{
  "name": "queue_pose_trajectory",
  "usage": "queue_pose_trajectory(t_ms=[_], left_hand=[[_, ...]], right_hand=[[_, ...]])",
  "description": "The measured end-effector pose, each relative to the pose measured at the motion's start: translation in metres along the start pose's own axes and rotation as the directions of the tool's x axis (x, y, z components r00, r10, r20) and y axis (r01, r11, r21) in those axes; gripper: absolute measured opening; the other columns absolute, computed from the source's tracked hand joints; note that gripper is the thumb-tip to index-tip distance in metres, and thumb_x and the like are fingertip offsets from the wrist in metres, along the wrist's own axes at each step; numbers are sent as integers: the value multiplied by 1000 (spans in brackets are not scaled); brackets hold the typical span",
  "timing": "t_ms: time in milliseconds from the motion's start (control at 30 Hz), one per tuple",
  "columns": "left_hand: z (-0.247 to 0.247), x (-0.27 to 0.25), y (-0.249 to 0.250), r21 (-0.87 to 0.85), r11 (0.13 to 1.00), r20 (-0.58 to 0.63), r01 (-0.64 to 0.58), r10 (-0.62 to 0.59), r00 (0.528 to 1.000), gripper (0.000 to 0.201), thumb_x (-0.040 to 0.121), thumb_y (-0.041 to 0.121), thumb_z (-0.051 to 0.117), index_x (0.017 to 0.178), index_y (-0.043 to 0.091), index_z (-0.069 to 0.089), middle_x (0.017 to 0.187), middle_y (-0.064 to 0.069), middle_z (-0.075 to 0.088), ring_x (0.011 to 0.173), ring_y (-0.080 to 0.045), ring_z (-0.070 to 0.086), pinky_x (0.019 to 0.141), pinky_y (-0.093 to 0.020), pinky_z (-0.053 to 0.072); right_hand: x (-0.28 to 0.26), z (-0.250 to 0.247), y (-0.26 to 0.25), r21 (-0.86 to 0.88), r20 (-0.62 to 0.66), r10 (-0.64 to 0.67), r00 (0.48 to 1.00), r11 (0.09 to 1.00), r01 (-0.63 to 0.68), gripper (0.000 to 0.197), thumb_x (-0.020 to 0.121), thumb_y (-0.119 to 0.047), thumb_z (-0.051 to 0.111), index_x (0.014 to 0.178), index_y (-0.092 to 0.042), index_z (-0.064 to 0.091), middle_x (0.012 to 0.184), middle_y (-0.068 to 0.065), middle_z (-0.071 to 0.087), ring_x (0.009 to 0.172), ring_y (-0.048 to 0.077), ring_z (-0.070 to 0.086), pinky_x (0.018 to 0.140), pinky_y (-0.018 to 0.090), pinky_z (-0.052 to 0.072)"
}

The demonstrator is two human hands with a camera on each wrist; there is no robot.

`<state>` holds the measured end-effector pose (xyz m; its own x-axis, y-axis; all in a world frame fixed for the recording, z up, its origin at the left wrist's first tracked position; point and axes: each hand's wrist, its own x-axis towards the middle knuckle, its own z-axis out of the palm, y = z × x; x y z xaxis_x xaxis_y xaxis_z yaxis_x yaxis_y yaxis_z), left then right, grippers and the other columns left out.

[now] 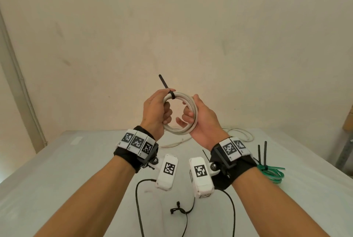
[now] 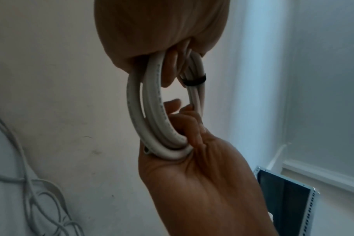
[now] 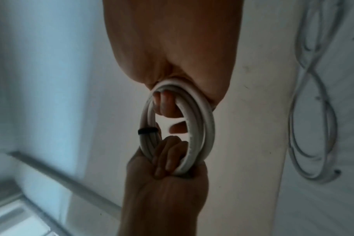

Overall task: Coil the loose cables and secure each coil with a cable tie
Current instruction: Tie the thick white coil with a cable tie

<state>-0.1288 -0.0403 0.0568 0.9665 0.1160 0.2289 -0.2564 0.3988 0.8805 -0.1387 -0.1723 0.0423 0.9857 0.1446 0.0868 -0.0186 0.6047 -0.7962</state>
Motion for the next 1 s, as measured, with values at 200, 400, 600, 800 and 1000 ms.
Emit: queue_pose_trajectory(t_ms=[200, 400, 600, 800, 1000], left_hand=[[16, -11, -4, 48, 994, -45, -97, 99, 994, 19, 100, 21, 57, 93, 14, 74, 51, 1, 29, 40, -13, 22, 42, -22, 16], [19, -16, -9, 80, 995, 5, -55, 55, 998, 20, 102, 22, 56, 94, 15, 73, 52, 3, 37, 44, -13, 30, 42, -25, 33], [1, 2, -8, 421, 859, 152, -292, 251, 956, 15, 100, 13, 60, 91, 8, 71, 90, -13, 72, 81, -15, 63, 80, -36, 56], [3, 11, 16, 243, 898, 137, -366, 342, 930, 26, 104, 15, 60, 128, 5, 61, 94, -12, 78, 86, -19, 73, 88, -36, 61], [-24, 15, 15, 501, 865, 104, 10, -71, 992, 68, 91, 54, 68, 130, -1, 61, 112, -13, 75, 104, -23, 73, 98, -39, 57]], right_hand=[[-4, 2, -4, -167, -60, -82, 995, 983, 71, 52, 84, -67, 71, 72, -18, 59, 57, -6, 23, 44, 10, 19, 42, 24, 27], [-6, -6, -5, -187, -104, -73, 992, 981, 52, 51, 85, -55, 77, 62, -22, 46, 52, -8, 22, 41, 9, 16, 40, 23, 16], [-9, -12, -11, -367, -117, -6, 993, 929, -38, 48, 89, -52, 76, 67, -22, 46, 55, -8, 26, 42, 9, 20, 40, 24, 18], [-16, -16, 22, -424, -101, 68, 992, 899, -105, 47, 87, -52, 77, 67, -21, 49, 57, -5, 28, 44, 11, 19, 40, 25, 17], [-10, -21, 14, -330, -150, 48, 988, 939, -96, 47, 88, -52, 77, 67, -22, 48, 57, -7, 28, 45, 10, 20, 42, 24, 19]])
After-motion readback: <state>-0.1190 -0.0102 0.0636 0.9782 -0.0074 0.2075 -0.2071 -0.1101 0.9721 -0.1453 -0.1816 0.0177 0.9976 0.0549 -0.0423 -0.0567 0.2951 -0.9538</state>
